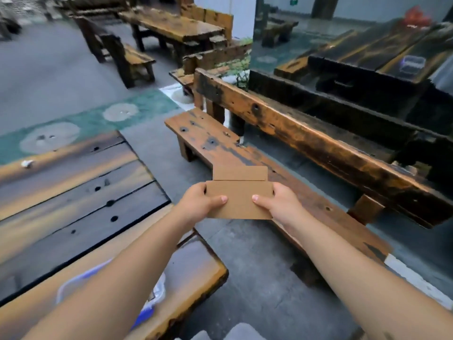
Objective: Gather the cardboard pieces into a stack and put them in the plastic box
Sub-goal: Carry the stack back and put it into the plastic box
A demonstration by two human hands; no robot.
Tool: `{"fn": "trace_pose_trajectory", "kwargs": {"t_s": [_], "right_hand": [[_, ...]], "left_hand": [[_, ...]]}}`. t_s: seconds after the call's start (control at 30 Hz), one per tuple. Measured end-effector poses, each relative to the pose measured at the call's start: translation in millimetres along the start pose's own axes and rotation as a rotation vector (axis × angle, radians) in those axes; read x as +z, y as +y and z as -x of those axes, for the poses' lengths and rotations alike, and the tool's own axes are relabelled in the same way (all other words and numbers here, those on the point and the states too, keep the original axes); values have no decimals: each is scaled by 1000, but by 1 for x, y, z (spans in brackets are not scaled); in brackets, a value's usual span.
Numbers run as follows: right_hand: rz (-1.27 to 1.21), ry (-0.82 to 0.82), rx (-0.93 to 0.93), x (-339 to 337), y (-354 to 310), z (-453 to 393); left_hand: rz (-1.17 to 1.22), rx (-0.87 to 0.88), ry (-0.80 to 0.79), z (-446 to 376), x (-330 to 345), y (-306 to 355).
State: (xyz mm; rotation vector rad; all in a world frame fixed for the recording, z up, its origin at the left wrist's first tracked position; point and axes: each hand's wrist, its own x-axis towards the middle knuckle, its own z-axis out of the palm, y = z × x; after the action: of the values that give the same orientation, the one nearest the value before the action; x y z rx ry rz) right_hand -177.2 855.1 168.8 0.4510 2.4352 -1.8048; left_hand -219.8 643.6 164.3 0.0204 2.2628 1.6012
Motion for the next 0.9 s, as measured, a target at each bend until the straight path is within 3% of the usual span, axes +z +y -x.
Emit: {"fn": "trace_pose_trajectory", "kwargs": {"t_s": [0.17,0.4,0.7,0.9], "right_hand": [[95,-282,-57,60,-12,-7],[149,-508,-138,162,-23,18],[227,-674,-78,270,-13,51],[334,-625,-33,319,7,64]], "left_hand": [[29,-100,229,50,-45,-34],[55,-229,432,125,-111,-89],[154,-303,607,186,-165,-161],[11,-300,527,189,-192,-207]]}}
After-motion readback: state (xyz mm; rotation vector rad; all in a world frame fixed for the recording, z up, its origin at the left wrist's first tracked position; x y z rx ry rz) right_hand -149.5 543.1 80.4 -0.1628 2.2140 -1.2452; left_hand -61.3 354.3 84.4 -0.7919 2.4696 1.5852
